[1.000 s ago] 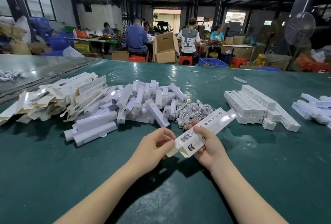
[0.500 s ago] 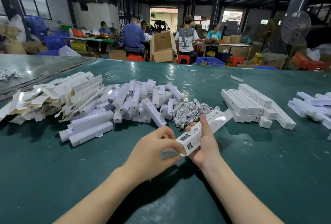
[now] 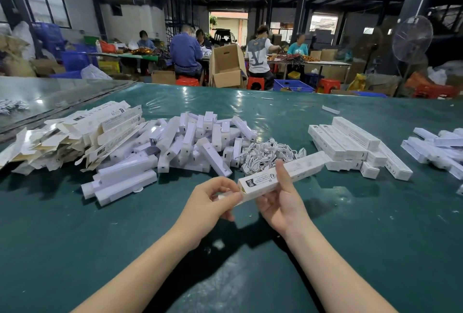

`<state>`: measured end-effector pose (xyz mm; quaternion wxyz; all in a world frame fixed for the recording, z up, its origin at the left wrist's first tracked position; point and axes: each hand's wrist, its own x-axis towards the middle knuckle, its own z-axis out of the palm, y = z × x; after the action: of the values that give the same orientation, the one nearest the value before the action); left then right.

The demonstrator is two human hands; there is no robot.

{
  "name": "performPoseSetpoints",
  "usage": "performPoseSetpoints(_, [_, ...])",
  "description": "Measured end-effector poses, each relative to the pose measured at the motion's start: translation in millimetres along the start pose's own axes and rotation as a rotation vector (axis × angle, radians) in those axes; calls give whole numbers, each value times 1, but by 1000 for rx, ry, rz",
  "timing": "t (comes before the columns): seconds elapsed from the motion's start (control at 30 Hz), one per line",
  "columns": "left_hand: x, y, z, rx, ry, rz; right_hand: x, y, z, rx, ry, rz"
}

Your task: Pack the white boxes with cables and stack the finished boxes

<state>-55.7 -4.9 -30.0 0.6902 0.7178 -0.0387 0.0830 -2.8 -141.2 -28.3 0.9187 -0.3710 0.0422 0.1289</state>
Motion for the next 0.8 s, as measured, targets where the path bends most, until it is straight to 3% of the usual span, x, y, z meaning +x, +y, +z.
performPoseSetpoints(0.3, [6,2,-3,-243,194,-63,-1,2,-1,-185,-242,80])
performPoseSetpoints(0.47, [7,6,-5,-461,73,-85,-1,2,-2,-125,-260,83])
performPoseSetpoints(0.67, [8,0,-4,-248,177,-33,0,3,-4,-89,-266,79])
performPoseSetpoints(0.8, [8,2,-7,-300,188,-42,-1,4,-2,-67,-272,90])
